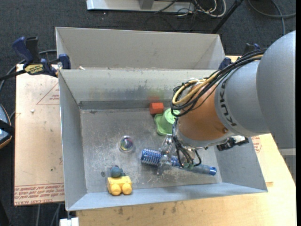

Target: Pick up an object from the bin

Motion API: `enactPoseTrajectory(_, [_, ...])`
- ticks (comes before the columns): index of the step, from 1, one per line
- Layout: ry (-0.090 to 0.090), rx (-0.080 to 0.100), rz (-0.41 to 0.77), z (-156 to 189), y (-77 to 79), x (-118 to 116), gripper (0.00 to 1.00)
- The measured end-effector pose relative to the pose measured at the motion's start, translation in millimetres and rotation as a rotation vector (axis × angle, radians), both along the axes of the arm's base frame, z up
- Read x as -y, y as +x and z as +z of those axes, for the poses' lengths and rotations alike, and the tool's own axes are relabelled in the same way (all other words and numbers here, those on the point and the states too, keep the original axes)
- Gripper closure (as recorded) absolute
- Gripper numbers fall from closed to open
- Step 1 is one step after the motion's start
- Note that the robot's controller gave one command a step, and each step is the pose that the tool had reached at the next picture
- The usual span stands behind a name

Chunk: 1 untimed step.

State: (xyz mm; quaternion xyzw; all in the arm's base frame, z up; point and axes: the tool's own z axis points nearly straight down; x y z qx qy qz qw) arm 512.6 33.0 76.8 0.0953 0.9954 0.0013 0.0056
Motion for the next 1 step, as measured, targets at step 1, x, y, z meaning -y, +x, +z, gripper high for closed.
enactPoseTrajectory(1, [0.0,-0.003,0.002,92.9,2.0,-0.8,1.0])
